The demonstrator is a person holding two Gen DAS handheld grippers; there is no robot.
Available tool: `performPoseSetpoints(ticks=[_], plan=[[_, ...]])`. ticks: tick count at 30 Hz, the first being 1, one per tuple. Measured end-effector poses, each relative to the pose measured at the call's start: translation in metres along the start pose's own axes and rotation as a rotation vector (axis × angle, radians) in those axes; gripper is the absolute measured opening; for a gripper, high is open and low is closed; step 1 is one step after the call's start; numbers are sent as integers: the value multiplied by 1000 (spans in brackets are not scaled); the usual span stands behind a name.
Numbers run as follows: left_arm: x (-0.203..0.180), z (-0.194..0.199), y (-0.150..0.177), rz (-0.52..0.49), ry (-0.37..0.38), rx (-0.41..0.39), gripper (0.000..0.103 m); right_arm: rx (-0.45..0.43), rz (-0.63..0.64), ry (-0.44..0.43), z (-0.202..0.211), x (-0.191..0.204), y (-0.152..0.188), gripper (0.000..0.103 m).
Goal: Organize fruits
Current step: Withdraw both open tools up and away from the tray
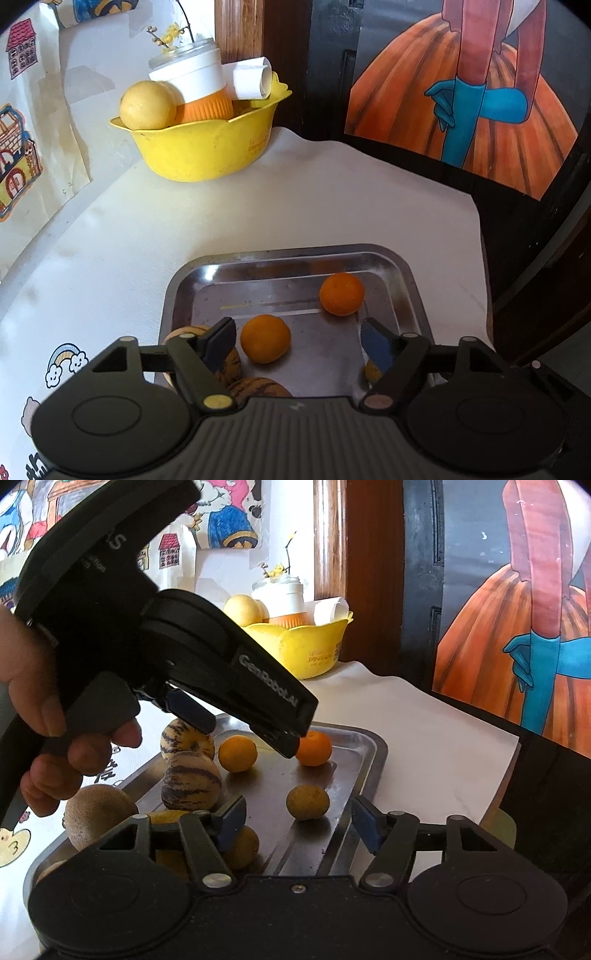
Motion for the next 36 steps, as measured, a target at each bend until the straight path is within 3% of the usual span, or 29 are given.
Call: performPoseSetpoints(ticks=[13, 22, 36], plan=[[15, 39, 2, 70, -21, -100, 102, -43, -30, 4, 19, 7, -2, 89], [31, 62, 18, 110, -77, -157, 102, -101, -62, 27, 35, 14, -1, 102], [74, 98, 77, 257, -69, -248, 102, -148, -47, 20, 70, 38, 11, 102]])
Point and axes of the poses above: each gripper's, at about its wrist camera, not at the fingertips, and z roughly against the way its jaws point, x to its left, y to its underside, the point moved 1 cm from there along -z, roughly the way its jaws point, and after that the axes turned 3 degrees about -z, right-handed, at the moved point
